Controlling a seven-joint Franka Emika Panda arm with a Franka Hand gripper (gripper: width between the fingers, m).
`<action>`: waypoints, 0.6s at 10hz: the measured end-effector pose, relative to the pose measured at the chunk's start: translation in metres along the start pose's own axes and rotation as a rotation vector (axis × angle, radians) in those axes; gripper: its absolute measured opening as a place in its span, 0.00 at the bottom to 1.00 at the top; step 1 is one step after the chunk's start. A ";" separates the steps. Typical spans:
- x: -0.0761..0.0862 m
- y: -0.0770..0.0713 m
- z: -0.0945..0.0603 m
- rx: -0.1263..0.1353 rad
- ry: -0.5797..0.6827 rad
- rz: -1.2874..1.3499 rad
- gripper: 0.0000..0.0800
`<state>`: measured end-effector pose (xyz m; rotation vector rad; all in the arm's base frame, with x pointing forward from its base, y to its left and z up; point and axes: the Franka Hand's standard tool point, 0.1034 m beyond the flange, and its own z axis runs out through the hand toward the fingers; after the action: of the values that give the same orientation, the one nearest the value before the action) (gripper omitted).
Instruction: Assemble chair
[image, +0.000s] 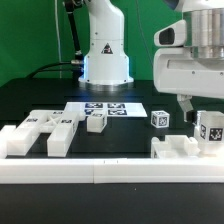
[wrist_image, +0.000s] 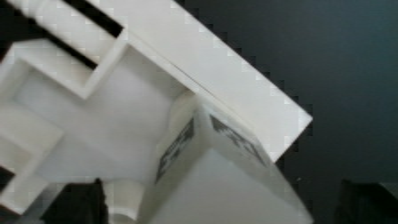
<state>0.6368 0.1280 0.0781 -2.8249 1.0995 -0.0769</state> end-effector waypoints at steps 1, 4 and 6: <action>0.001 0.001 0.000 0.000 0.000 -0.085 0.81; -0.001 0.002 0.001 -0.008 -0.005 -0.331 0.81; -0.001 0.001 0.000 -0.014 -0.001 -0.473 0.81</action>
Offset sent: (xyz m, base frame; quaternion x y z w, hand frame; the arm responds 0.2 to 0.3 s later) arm 0.0005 0.0022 0.0013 -0.0169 -0.0150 -0.2334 0.9721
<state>0.6355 0.1274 0.0777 -3.0308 0.4104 -0.1057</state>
